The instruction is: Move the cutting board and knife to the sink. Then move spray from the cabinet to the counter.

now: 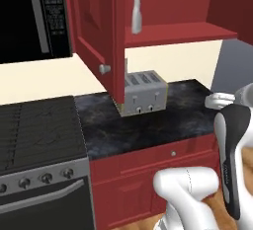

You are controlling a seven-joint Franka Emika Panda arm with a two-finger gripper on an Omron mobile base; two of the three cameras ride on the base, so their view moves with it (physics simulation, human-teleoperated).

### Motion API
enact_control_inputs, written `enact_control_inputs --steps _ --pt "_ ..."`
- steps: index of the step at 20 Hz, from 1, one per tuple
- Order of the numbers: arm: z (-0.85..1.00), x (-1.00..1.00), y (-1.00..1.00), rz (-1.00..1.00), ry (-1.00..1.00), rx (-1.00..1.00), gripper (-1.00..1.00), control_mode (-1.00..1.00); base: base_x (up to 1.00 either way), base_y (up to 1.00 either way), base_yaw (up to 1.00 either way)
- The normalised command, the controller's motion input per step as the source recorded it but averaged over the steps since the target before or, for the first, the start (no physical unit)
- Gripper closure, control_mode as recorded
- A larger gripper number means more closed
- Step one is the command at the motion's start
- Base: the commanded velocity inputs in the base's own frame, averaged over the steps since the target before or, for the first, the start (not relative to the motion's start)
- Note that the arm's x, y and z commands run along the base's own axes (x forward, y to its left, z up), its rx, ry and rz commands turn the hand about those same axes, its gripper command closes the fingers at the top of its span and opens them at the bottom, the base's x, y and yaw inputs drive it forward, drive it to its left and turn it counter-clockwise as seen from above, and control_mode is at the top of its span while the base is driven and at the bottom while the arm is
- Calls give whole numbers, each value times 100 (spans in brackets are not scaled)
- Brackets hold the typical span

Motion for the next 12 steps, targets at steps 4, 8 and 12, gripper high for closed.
enact_control_inputs --steps 4,8,12 --pt "0 0 0 0 0 0 -100 100 80 -15 16" --pt "0 0 0 0 0 0 -100 100 88 -1 18" --pt "0 0 0 0 0 0 -100 100 91 -1 20"
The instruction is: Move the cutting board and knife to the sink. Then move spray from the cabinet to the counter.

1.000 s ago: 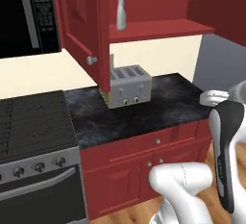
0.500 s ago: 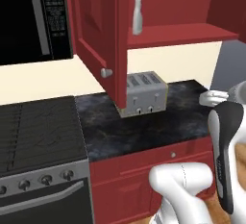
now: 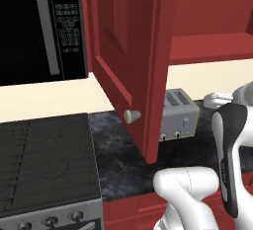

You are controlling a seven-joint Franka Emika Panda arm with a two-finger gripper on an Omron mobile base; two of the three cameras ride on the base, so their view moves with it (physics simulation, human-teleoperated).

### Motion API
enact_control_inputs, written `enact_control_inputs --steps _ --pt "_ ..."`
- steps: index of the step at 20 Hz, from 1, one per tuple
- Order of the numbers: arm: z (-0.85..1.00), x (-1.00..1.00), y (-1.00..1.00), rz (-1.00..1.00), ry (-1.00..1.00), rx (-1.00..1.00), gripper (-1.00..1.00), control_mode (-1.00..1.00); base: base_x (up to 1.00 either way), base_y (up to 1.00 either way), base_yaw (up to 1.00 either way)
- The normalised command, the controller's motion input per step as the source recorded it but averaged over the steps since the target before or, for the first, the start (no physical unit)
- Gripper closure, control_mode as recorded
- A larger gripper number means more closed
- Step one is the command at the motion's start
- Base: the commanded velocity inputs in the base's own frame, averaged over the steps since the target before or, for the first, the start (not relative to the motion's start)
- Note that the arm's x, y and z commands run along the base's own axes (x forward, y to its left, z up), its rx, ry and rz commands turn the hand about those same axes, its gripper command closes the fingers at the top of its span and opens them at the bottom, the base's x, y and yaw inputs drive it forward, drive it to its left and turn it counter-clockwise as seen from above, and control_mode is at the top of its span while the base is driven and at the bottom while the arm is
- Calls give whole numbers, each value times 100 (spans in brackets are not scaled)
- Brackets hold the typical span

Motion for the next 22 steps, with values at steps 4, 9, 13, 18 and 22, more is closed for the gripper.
enact_control_inputs --steps 4,9,13,18,22 --pt "0 0 0 0 0 0 -100 100 100 -11 26" --pt "0 0 0 0 0 0 -100 100 100 -31 34" --pt "0 0 0 0 0 0 -100 100 93 -29 32" --pt "0 0 0 0 0 0 -100 100 35 -4 5" --pt "0 0 0 0 0 0 -100 100 2 1 0"
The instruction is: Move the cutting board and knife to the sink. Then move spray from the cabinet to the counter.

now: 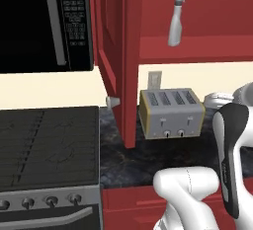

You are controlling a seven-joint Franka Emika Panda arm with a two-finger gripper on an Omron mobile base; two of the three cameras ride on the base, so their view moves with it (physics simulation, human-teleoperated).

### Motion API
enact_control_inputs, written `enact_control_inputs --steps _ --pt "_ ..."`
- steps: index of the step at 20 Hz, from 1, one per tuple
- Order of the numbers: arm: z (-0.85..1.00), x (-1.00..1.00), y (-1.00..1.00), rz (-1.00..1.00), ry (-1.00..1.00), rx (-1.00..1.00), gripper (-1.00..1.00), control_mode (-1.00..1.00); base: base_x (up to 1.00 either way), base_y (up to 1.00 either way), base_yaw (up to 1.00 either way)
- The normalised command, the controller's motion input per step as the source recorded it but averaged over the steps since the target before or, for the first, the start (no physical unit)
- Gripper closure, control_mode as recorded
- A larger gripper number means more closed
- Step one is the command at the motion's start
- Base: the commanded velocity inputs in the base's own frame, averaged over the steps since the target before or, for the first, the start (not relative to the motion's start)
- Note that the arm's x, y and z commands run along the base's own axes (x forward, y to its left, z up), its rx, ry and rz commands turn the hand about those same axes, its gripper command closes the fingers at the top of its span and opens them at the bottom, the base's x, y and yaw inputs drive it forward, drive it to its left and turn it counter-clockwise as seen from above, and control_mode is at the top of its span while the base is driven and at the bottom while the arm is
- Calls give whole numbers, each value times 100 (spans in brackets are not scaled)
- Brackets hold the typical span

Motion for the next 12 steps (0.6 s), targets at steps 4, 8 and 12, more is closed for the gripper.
enact_control_inputs --steps 4,8,12 --pt "0 0 0 0 0 0 -100 100 0 0 0" --pt "0 0 0 0 0 0 -100 100 0 0 0" --pt "0 0 0 0 0 0 -100 100 0 0 0"
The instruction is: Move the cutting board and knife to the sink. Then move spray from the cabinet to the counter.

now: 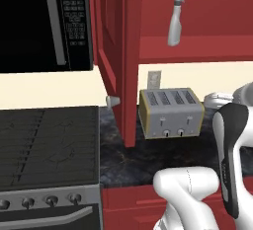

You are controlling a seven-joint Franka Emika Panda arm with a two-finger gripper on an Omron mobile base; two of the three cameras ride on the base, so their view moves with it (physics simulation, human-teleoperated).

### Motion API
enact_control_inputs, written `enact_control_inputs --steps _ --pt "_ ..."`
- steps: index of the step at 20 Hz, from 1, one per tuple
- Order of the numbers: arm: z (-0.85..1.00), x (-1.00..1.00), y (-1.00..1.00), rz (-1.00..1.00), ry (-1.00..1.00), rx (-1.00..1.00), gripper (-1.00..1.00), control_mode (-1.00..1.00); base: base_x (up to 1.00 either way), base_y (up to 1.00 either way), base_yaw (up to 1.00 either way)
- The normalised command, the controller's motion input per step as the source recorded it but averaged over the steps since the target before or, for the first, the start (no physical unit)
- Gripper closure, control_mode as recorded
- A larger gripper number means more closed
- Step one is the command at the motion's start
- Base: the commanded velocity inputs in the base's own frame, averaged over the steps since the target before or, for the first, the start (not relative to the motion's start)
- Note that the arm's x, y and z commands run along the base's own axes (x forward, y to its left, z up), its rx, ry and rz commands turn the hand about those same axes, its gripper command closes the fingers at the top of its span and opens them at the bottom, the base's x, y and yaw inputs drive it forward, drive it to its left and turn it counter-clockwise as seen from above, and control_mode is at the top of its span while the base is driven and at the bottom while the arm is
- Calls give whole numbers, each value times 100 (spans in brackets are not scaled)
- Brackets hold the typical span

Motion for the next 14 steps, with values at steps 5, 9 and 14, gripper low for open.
enact_control_inputs --steps 5,9,14 --pt "0 0 0 0 0 0 -100 100 0 0 0" --pt "0 0 0 0 0 0 -100 -100 0 0 0" --pt "13 -1 0 0 0 0 -100 -100 0 0 0"
